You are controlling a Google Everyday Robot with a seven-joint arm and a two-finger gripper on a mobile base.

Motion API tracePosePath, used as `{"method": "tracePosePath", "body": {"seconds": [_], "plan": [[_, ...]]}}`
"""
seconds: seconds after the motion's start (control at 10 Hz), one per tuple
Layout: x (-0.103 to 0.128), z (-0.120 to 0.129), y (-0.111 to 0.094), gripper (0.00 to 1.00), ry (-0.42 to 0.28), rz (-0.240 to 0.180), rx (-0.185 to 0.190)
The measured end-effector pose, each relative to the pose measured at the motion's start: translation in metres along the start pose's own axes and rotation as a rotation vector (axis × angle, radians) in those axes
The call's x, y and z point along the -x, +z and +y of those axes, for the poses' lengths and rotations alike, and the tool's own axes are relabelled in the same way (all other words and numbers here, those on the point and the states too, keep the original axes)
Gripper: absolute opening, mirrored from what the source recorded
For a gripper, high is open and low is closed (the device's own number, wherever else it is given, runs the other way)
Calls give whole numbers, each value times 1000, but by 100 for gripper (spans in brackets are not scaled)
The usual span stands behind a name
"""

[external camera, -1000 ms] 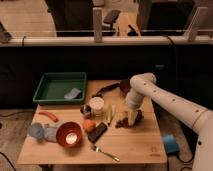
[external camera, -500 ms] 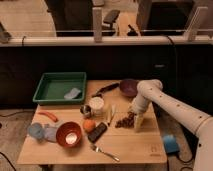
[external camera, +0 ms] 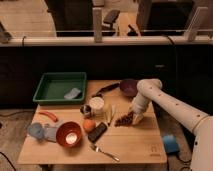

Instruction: Place grapes in red bowl

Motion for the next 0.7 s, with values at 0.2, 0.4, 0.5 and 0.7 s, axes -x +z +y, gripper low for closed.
{"method": "tracePosePath", "body": {"seconds": [0.2, 0.4, 0.5, 0.7], "plan": [[0, 0, -1, 0, -4, 4, -1], [10, -4, -22, 0, -35, 15, -31], [17, -6, -37, 0, -49, 11, -51], [29, -5, -71, 0, -82, 3, -84]]}}
